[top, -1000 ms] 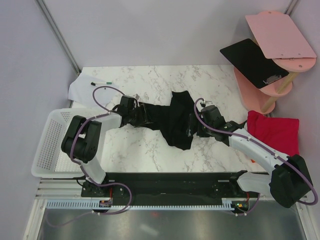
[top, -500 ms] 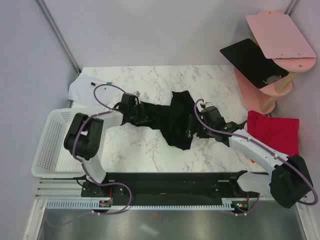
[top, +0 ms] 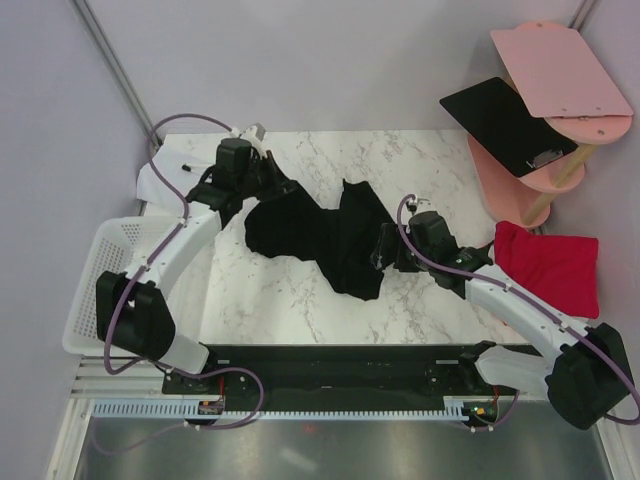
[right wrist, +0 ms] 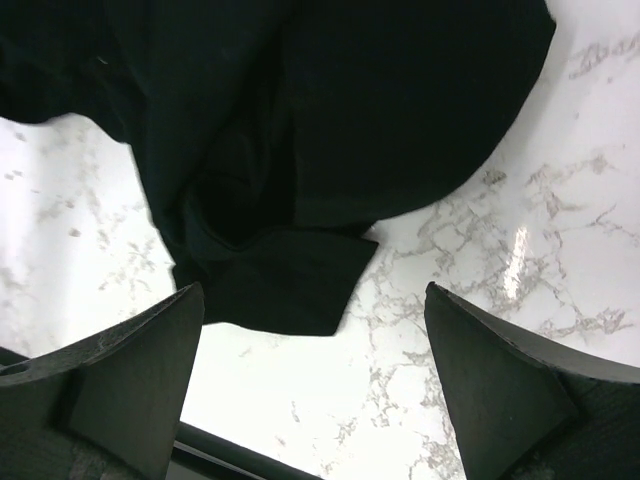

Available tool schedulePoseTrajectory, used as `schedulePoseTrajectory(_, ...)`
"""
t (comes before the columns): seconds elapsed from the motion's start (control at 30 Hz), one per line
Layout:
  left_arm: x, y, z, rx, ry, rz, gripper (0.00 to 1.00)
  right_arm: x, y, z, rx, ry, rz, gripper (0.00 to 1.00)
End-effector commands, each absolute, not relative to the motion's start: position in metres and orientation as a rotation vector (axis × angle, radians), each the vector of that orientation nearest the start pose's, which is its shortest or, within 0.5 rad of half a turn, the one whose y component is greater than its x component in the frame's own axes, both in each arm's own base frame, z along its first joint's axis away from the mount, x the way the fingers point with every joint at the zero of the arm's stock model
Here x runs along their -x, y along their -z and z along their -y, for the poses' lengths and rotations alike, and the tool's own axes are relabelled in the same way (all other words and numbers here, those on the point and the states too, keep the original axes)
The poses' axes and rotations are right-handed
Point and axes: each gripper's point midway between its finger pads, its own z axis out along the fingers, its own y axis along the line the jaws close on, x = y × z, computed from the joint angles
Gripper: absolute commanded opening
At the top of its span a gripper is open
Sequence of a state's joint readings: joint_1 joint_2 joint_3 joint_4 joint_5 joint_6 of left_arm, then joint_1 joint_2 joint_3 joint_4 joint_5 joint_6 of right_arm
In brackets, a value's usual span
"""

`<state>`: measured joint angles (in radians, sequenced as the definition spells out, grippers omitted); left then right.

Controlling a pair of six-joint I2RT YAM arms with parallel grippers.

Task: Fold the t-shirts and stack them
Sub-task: Flatten out the tshirt

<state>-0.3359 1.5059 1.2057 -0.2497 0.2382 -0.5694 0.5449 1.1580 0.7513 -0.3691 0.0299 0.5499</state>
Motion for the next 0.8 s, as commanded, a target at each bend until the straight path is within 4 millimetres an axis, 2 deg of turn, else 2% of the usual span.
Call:
schedulePoseTrajectory(0.0,-0.387,-0.288,0.190,0.020,0.702,-2.091,0.02,-0.281,-0.168,-0.189,-0.059,-0.625,-2.182,0.98)
schedulePoseTrajectory(0.03,-0.385,-0.314,0.188,0.003,0.698,-2.043,0.02,-0.282,-0.175,-0.191,-0.064,-0.644,-2.159,0.98)
schedulePoseTrajectory(0.1,-0.376,-0.329,0.183,-0.007,0.681,-2.054,0.02,-0.287,-0.193,-0.194,-0.070,-0.677,-2.098,0.98)
schedulePoseTrajectory(0.13,-0.372,-0.352,0.181,-0.025,0.682,-2.013,0.02,-0.288,-0.199,-0.196,-0.077,-0.692,-2.079,0.98)
schedulePoseTrajectory(0.2,-0.362,-0.364,0.177,-0.035,0.671,-2.015,0.02,-0.292,-0.213,-0.201,-0.079,-0.729,-2.033,0.98)
schedulePoseTrajectory(0.23,-0.356,-0.383,0.173,-0.041,0.665,-1.974,0.02,-0.294,-0.216,-0.203,-0.078,-0.744,-2.025,0.98)
schedulePoseTrajectory(0.27,-0.351,-0.389,0.169,-0.039,0.657,-1.967,0.02,-0.298,-0.222,-0.207,-0.081,-0.764,-2.004,0.98)
schedulePoseTrajectory(0.33,-0.341,-0.404,0.159,-0.026,0.619,-1.943,0.02,-0.302,-0.223,-0.210,-0.086,-0.767,-2.006,0.98)
schedulePoseTrajectory(0.37,-0.334,-0.413,0.152,-0.013,0.600,-1.924,0.02,-0.305,-0.219,-0.216,-0.074,-0.782,-2.023,0.98)
schedulePoseTrajectory(0.4,-0.330,-0.412,0.143,0.003,0.559,-1.939,0.02,-0.307,-0.216,-0.217,-0.067,-0.778,-2.034,0.98)
schedulePoseTrajectory(0.5,-0.312,-0.434,0.124,0.033,0.517,-1.905,0.02,-0.318,-0.203,-0.225,-0.061,-0.770,-2.061,0.98)
schedulePoseTrajectory(0.63,-0.300,-0.441,0.109,0.059,0.471,-1.907,0.02,-0.339,-0.177,-0.238,-0.043,-0.743,-2.095,0.97)
schedulePoseTrajectory(0.67,-0.299,-0.441,0.106,0.066,0.463,-1.908,0.02,-0.349,-0.161,-0.241,-0.045,-0.712,-2.136,0.97)
schedulePoseTrajectory(0.77,-0.296,-0.436,0.101,0.075,0.448,-1.924,0.02,-0.365,-0.129,-0.248,-0.039,-0.657,-2.203,0.95)
